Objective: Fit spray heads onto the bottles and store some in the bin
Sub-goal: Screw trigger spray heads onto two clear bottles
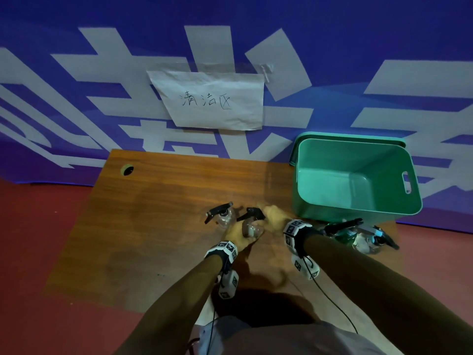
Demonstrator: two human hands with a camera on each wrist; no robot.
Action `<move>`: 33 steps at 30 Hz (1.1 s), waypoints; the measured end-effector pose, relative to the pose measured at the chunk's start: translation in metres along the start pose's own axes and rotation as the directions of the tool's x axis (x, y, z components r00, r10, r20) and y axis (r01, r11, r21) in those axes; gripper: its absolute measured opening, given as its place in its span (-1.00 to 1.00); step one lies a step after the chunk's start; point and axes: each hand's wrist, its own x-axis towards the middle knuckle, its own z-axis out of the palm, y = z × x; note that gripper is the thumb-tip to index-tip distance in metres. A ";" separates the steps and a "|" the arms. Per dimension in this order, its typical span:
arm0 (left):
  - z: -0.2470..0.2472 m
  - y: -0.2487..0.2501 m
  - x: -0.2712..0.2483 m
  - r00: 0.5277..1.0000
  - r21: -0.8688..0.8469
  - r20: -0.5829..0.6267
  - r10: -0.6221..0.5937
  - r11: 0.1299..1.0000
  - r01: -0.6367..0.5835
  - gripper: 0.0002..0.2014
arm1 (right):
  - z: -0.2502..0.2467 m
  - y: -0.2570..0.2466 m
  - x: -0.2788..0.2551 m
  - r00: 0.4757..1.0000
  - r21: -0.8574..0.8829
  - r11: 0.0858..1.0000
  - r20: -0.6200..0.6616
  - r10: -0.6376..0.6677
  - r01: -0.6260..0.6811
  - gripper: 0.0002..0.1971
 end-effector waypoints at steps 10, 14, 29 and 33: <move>-0.003 0.003 0.016 0.998 0.010 0.064 -0.003 1.000 0.003 -0.44 | -0.010 0.006 0.016 0.999 0.008 1.000 0.036 0.007 -0.007 -0.76; -0.010 0.018 0.019 0.991 -0.398 0.109 -0.079 0.910 0.116 -0.59 | -0.006 0.008 0.023 0.997 0.059 0.995 0.003 0.083 -0.083 -0.74; 0.001 0.022 0.026 0.943 -0.782 0.202 -0.267 0.536 0.319 -0.57 | 0.005 0.012 0.025 0.992 0.119 0.987 -0.054 0.113 -0.106 -0.76; 0.000 0.026 0.022 0.908 -0.872 0.310 -0.282 0.296 0.390 -0.70 | 0.006 0.015 0.025 0.993 0.140 0.984 -0.042 0.114 -0.107 -0.73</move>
